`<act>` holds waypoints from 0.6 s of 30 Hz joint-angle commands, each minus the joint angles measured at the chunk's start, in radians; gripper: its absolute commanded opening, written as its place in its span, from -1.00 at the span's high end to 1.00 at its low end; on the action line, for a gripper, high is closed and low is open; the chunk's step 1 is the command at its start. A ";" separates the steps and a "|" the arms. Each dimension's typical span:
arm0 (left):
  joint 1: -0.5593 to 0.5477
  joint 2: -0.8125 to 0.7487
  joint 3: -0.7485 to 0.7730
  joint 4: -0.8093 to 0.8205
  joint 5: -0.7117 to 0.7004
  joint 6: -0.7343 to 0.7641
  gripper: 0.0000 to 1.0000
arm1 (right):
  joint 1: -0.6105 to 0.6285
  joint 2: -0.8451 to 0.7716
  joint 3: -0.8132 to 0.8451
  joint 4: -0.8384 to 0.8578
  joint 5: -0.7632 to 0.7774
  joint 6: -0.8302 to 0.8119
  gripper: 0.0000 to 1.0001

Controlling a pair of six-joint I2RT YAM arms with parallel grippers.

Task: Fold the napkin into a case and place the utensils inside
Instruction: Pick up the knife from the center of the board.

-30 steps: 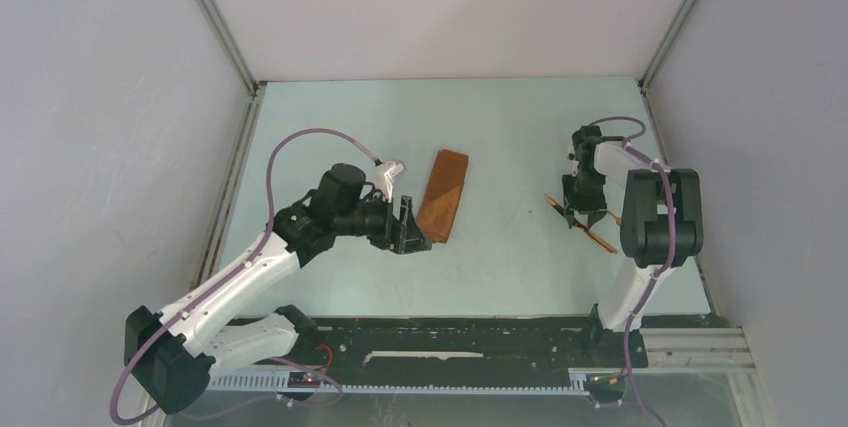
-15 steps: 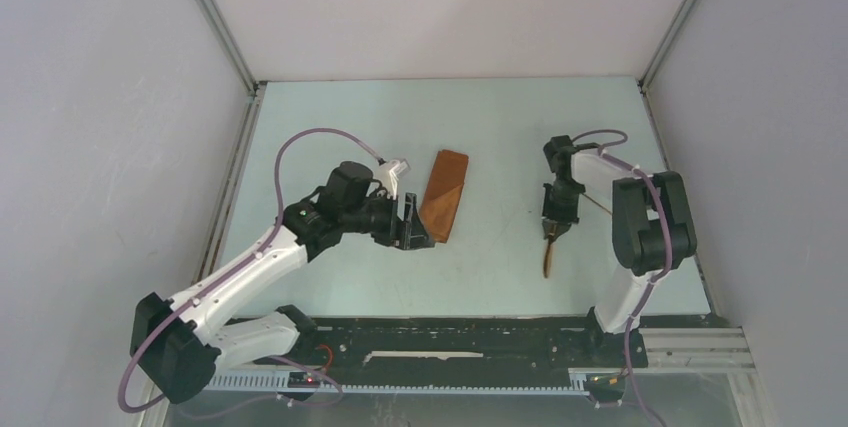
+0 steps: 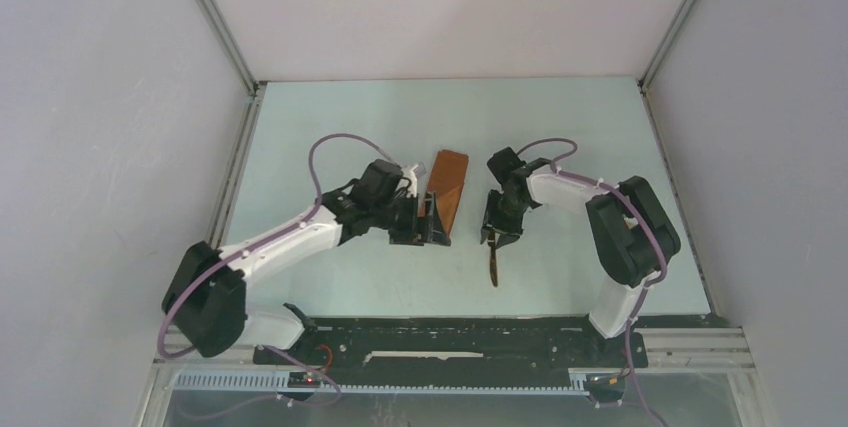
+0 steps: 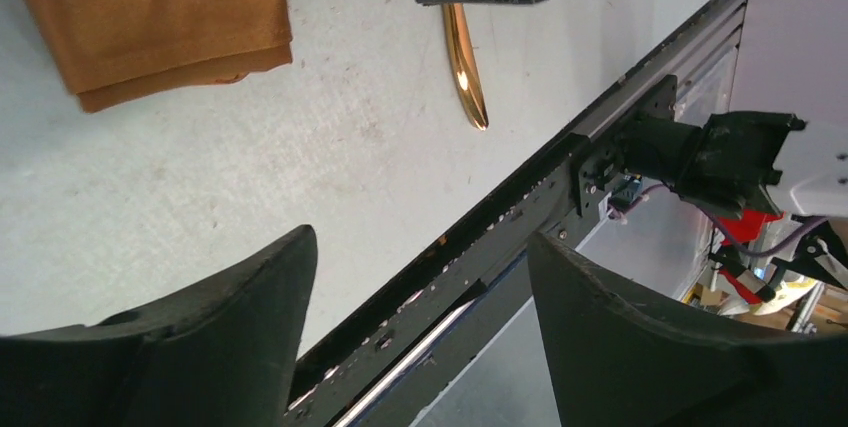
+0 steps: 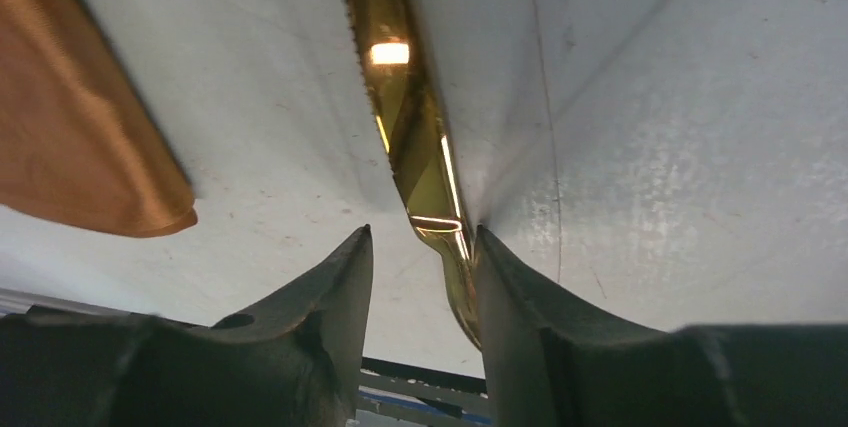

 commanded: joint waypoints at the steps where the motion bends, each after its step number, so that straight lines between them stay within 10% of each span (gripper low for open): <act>1: -0.068 0.090 0.111 0.033 -0.090 -0.069 -0.70 | -0.015 -0.099 -0.048 0.090 -0.012 0.013 -0.02; 5: -0.157 0.189 0.209 -0.006 -0.225 -0.125 -0.72 | -0.140 -0.298 -0.114 0.012 0.016 -0.089 -0.09; 8: -0.213 0.315 0.341 -0.117 -0.299 -0.226 -0.66 | -0.322 -0.446 -0.147 -0.078 0.096 -0.179 -0.71; 18: -0.343 0.690 0.760 -0.484 -0.503 -0.603 -0.39 | -0.599 -0.689 -0.254 -0.035 -0.039 -0.244 -0.73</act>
